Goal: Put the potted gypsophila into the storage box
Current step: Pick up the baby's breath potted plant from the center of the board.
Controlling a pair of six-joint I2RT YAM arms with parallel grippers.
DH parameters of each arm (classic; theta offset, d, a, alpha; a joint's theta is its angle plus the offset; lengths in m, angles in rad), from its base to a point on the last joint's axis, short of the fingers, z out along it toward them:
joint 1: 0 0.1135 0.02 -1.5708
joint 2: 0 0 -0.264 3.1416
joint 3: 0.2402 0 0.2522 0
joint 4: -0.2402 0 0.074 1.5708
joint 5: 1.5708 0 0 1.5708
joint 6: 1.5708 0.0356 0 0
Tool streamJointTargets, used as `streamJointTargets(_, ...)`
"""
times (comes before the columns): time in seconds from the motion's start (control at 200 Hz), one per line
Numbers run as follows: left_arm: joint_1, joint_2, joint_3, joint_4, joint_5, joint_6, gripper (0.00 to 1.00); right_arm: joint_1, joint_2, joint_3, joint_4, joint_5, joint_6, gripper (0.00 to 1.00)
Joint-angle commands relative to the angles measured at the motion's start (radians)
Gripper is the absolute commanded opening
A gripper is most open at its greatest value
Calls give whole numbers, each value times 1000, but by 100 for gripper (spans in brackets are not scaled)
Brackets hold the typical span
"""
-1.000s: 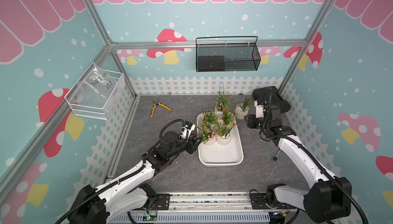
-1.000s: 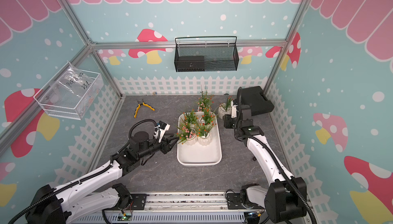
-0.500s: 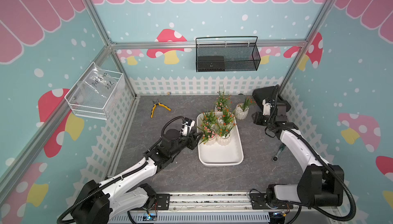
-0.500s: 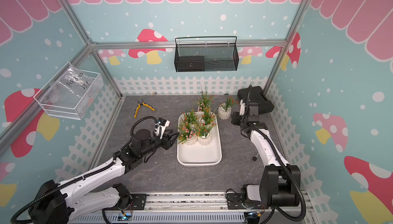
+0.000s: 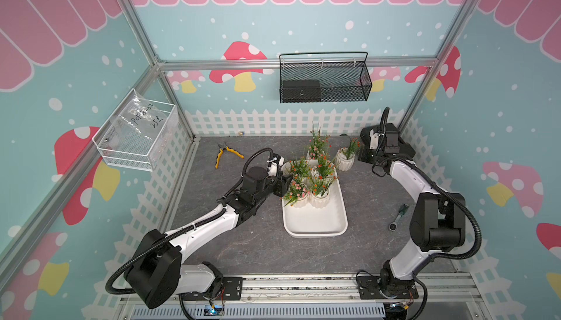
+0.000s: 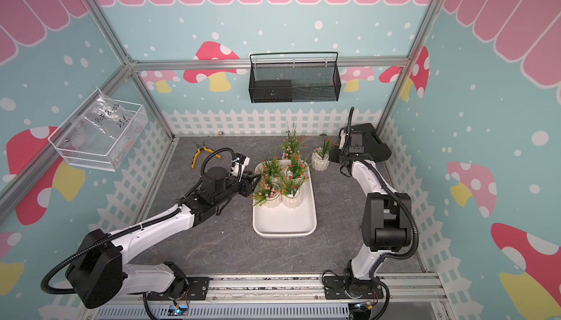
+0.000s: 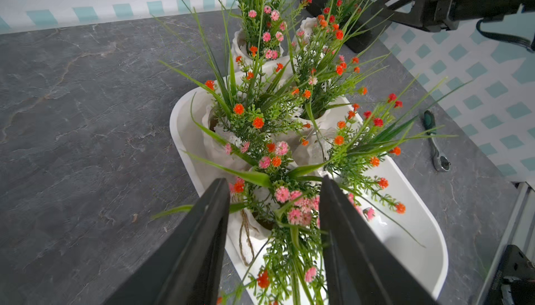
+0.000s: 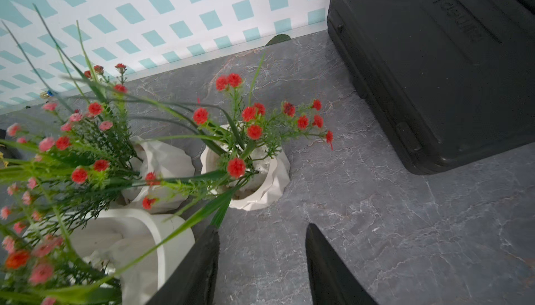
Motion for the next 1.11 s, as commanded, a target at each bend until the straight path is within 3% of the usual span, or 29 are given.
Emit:
streamJointTargets(0.0,20,37,53,29,40,33,51,-6,70,64,-23,-28,1,50)
streamJointTargets(0.205,47,101,94,53,78,34,51,-7,161,161,-46,-46,11,43)
streamJointTargets(0.59,76,170,132,88,139,18,51,-7,314,246,-56,-64,22,40)
streamJointTargets(0.806,77,194,147,95,152,14,51,-6,360,279,-56,-64,24,33)
streamJointTargets(1.101,83,226,164,121,184,-8,51,-7,385,283,-59,-59,16,33)
